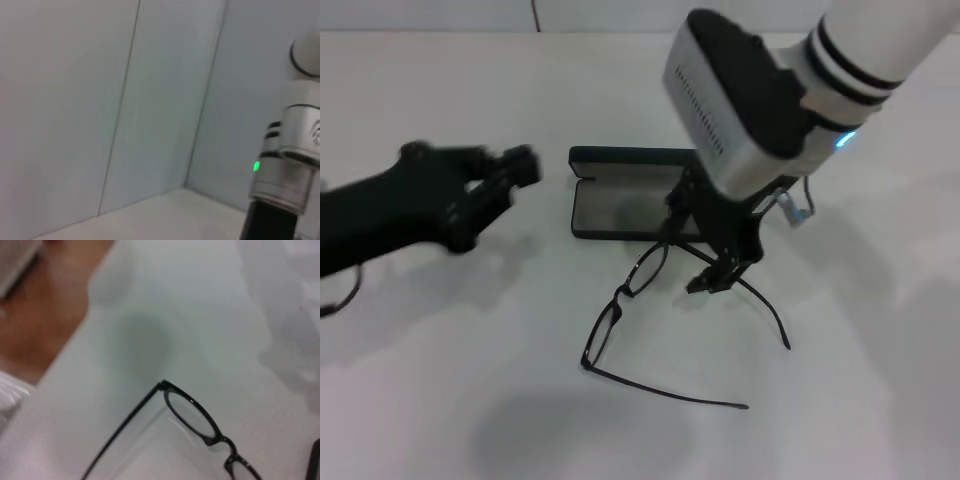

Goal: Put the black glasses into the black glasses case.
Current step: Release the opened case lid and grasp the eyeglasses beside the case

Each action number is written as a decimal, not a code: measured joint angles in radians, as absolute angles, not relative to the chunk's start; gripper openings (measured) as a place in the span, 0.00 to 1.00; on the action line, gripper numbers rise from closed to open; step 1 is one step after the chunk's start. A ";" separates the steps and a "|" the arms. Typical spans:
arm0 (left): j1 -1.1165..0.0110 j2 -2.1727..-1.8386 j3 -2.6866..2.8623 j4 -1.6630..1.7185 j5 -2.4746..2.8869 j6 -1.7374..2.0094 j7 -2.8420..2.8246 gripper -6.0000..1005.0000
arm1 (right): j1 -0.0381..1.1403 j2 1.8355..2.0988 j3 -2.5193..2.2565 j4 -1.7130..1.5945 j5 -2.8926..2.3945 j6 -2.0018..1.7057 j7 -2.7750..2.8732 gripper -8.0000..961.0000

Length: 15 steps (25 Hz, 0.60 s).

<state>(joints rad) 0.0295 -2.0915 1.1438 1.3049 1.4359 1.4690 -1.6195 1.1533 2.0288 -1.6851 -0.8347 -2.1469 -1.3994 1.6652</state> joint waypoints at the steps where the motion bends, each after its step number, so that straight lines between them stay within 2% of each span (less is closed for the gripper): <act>1: 0.028 -2.091 1.116 1.255 1.417 1.502 -1.582 0.09 | 1.154 2.029 -1.702 -0.843 -2.146 -1.390 1.665 0.80; 2: 0.022 -2.091 1.076 1.194 1.400 1.542 -1.547 0.06 | 1.158 2.029 -1.714 -0.854 -2.145 -1.386 1.666 0.80; 5: -0.011 -2.084 0.946 1.037 1.395 1.648 -1.475 0.07 | 1.172 2.029 -1.721 -0.875 -2.142 -1.397 1.666 0.66; 10: -0.054 -2.064 0.808 0.831 1.456 1.760 -1.366 0.07 | 1.193 2.029 -1.787 -0.904 -2.113 -1.403 1.668 0.66; 15: -0.055 -2.057 0.785 0.723 1.511 1.788 -1.269 0.07 | 1.201 2.029 -1.971 -0.941 -2.092 -1.307 1.655 0.66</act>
<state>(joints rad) -0.0550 -2.0566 0.7846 0.7235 1.5114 1.7883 -1.2687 1.2014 2.0294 -1.9706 -0.9410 -2.0916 -1.3066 1.6553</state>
